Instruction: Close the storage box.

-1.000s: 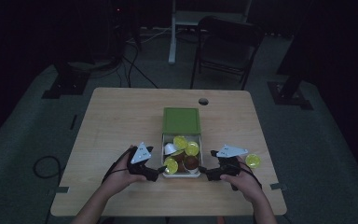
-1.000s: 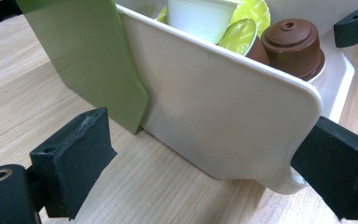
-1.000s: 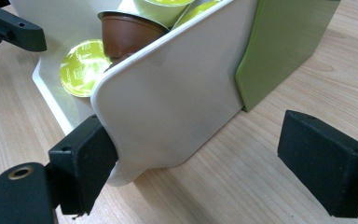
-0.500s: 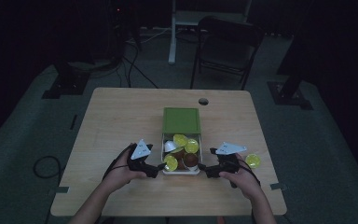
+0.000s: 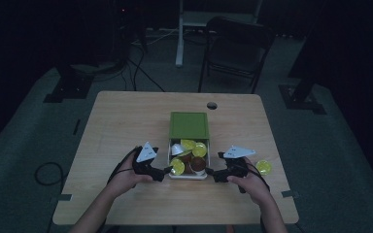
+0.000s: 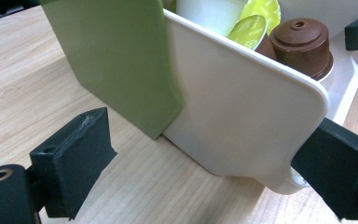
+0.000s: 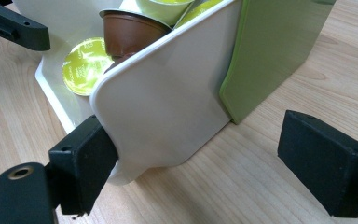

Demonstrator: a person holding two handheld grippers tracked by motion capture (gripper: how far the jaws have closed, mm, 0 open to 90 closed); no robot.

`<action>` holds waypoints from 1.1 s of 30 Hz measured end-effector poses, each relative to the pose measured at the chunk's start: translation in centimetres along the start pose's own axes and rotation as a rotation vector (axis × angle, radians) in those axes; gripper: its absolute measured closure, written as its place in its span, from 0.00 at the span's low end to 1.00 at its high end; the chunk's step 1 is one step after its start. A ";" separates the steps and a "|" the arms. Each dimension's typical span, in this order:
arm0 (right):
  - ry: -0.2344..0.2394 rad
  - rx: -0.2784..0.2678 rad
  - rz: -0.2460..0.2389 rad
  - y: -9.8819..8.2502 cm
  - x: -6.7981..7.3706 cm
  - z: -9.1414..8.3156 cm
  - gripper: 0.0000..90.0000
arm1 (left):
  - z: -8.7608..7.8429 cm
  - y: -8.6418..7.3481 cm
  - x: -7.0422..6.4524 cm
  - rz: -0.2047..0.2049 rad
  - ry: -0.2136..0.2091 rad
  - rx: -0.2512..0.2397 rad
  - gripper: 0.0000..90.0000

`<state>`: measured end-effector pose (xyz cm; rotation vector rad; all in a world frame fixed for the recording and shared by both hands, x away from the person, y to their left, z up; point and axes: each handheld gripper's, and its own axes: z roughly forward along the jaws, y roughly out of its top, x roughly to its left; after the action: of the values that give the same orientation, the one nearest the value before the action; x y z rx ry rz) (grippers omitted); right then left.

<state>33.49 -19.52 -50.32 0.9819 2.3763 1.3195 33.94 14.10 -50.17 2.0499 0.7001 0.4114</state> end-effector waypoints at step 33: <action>-0.050 -0.019 0.043 1.5 -1.9 1.2 0.14 | 1.3 1.0 1.7 -0.019 0.032 -0.017 0.09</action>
<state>36.18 -19.44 -50.01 1.0536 2.3137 1.3150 36.33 13.83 -49.99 2.0236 0.7319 0.4383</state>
